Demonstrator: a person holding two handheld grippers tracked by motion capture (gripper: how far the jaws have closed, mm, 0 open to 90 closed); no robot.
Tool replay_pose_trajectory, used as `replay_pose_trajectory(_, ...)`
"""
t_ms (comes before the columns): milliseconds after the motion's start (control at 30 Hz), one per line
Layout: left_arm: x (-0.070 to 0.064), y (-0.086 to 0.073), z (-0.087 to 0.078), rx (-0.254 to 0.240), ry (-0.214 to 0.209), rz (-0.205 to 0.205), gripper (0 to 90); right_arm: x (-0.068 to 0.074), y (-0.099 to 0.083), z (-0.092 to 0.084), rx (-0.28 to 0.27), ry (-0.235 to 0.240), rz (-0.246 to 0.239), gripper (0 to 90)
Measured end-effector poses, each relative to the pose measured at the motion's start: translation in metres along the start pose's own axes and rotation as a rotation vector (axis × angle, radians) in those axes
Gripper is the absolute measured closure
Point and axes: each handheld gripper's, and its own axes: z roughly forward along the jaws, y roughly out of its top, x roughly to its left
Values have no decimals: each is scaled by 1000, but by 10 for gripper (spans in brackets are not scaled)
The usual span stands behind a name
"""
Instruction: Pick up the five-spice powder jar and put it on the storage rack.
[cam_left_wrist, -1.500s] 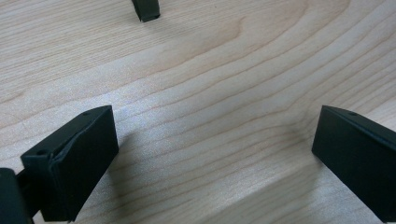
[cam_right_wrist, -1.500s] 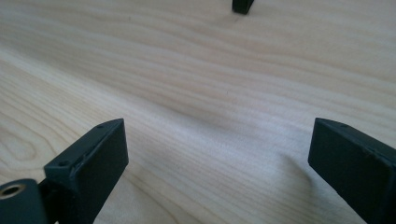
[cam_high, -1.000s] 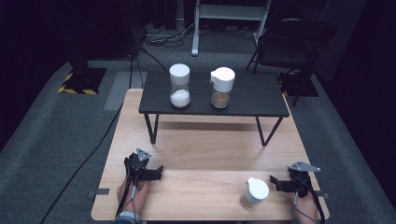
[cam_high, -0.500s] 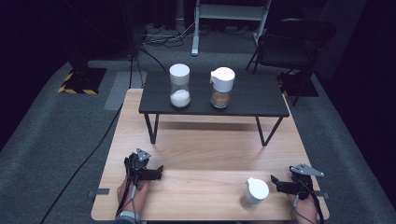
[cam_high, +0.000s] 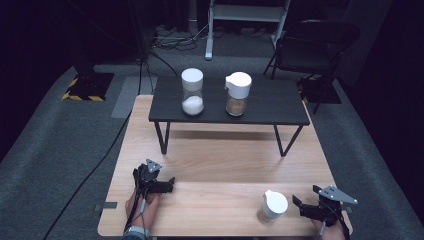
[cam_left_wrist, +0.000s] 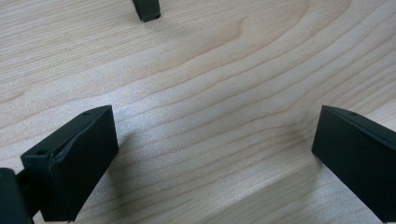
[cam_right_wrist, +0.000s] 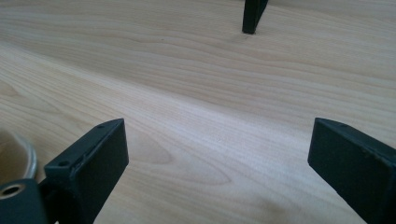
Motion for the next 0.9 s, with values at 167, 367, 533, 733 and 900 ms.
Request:
replay_pose_trajectory(167,0,0,0,0,0,0,4,7,-8,-9,-25,2,16,50)
replay_pose_trajectory(367,0,0,0,0,0,0,4,10,-12,-18,-36,23,25,49)
replay_pose_trajectory(533,0,0,0,0,0,0,4,19,-20,-31,-51,25,33,49)
replay_pose_trajectory(733,0,0,0,0,0,0,4,29,-26,-41,-67,24,37,49)
replay_pose_trajectory(900,0,0,0,0,0,0,4,34,-31,-46,-77,25,45,49)
